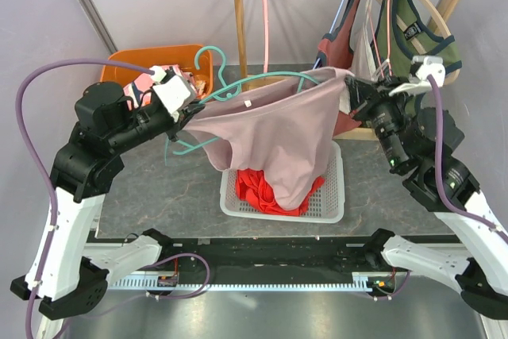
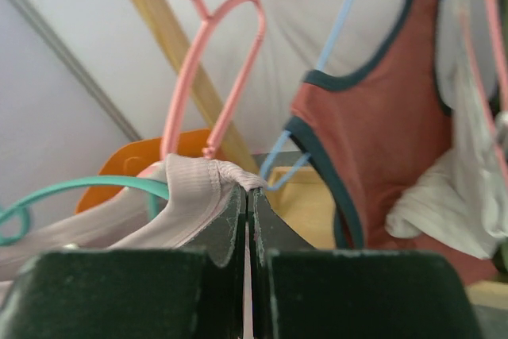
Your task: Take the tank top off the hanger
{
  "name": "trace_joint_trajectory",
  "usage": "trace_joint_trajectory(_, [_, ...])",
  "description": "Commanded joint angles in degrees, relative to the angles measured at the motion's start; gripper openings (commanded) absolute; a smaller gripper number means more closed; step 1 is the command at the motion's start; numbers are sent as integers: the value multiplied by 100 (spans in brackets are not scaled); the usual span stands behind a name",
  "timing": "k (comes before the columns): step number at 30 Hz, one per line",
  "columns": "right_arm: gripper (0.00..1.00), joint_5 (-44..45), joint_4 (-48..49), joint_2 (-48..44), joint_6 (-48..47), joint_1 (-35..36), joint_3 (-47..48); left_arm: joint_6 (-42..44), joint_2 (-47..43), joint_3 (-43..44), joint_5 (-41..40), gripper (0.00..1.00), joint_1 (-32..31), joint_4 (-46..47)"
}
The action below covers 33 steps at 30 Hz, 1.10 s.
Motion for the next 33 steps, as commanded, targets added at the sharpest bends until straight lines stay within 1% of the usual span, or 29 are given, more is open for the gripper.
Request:
trace_joint_trajectory(1, [0, 1141, -65, -515, 79, -13, -683, 302, -137, 37, -157, 2, 5, 299])
trace_joint_trajectory(4, [0, 1334, -232, -586, 105, -13, -983, 232, -76, 134, -43, 2, 5, 282])
trace_joint_trajectory(7, [0, 1484, -250, -507, 35, -13, -1124, 249, -32, 257, 307, 2, 5, 107])
trace_joint_trajectory(8, [0, 1493, -250, -481, 9, -13, -1125, 284, -14, 292, 570, 2, 5, -42])
trace_joint_trajectory(11, [0, 1414, -198, -428, -53, -13, -1133, 338, -41, 477, 897, 2, 5, -184])
trace_joint_trajectory(14, [0, 1388, -189, -463, -88, -22, -1238, 346, 21, 783, 705, 2, 5, -167])
trace_joint_trajectory(17, [0, 1265, -329, -577, 69, -13, -1606, 442, 161, 1003, 433, 2, 5, -70])
trace_joint_trajectory(21, [0, 476, -452, -901, 132, -13, -2134, 548, 354, 1154, 475, 2, 5, 9])
trace_joint_trajectory(22, [0, -66, -452, -1068, 71, -13, -2214, 600, 407, 1162, 537, 2, -4, 62])
trace_joint_trajectory(25, [9, -588, -706, -1411, -175, -13, -2259, 741, 696, 1189, 914, 2, -57, 158])
trace_joint_trajectory(26, [19, -659, -803, -1490, -307, -13, -2137, 785, 802, 1224, 959, 2, -92, 185])
trace_joint_trajectory(28, [32, -704, -1076, -1710, -386, -13, -1969, 1004, 969, 1276, 977, 2, -285, 229])
trace_joint_trajectory(29, [48, -695, -1163, -1781, -413, -13, -1768, 1092, 1205, 1416, 942, 2, -373, 229])
trace_joint_trajectory(30, [54, -704, -1338, -1894, -474, -13, -1653, 1259, 1312, 1496, 907, 2, -556, 229])
trace_joint_trajectory(32, [64, -678, -1489, -1983, -510, -13, -1294, 1409, 1654, 1811, 767, 2, -733, 212])
trace_joint_trajectory(33, [67, -686, -1611, -2036, -536, -13, -1161, 1471, 1769, 1935, 748, 2, -882, 194])
